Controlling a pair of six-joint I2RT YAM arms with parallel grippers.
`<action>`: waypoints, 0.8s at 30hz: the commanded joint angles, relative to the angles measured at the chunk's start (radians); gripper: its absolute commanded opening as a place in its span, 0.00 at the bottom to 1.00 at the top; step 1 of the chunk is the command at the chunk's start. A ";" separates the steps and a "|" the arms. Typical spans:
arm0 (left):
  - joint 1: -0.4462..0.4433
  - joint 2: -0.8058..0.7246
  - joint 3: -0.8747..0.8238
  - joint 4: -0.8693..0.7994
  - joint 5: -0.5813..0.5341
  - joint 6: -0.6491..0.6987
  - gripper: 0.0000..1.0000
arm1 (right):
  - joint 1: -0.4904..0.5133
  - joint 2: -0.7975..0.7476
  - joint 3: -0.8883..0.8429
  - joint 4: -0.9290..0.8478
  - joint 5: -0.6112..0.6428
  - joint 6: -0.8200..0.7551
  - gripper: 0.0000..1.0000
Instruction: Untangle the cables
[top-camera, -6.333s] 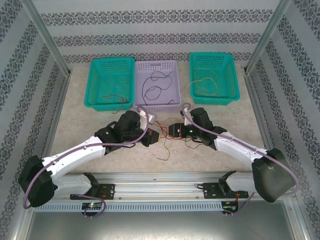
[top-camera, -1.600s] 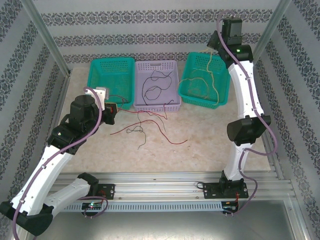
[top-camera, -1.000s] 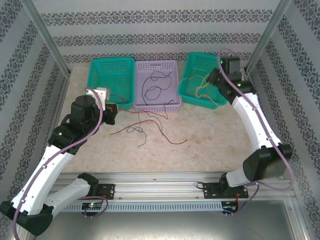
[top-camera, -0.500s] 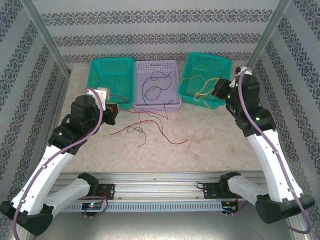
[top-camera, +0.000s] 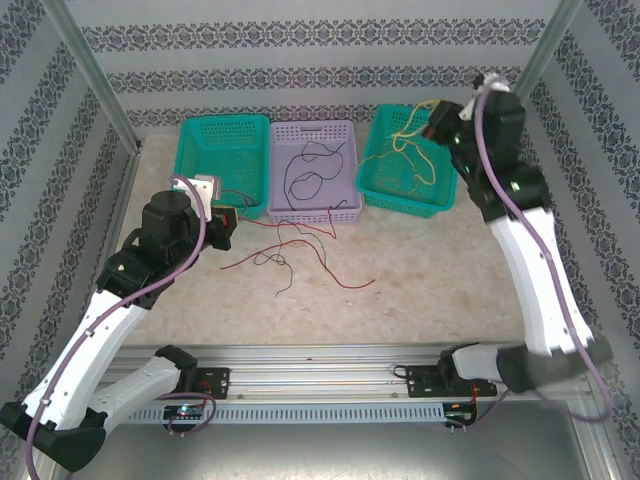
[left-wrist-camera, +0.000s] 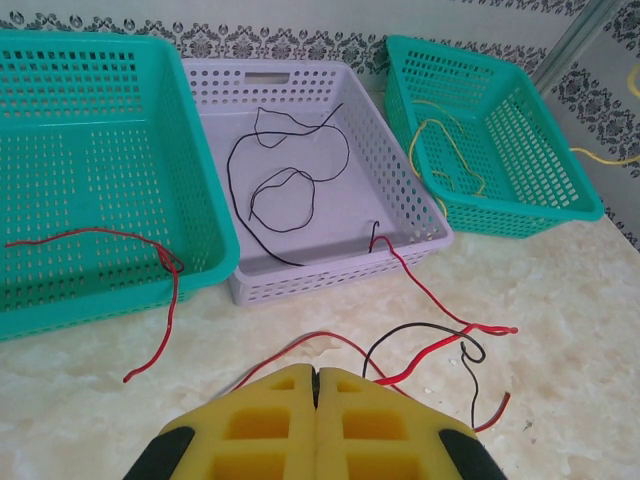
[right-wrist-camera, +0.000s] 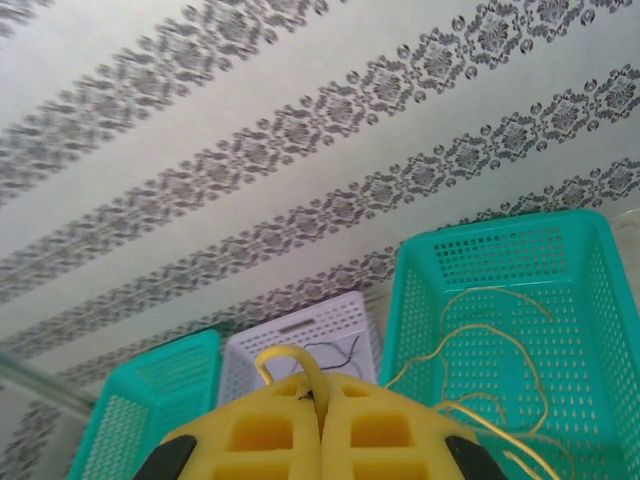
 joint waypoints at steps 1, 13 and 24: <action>0.009 -0.012 -0.014 0.044 0.020 0.007 0.00 | -0.053 0.151 0.083 -0.001 -0.098 -0.027 0.00; 0.011 -0.009 -0.020 0.049 0.029 0.002 0.00 | -0.124 0.601 0.247 -0.062 -0.086 -0.009 0.00; 0.011 -0.001 -0.022 0.050 0.037 0.000 0.00 | -0.005 0.488 0.115 -0.028 -0.105 -0.085 0.43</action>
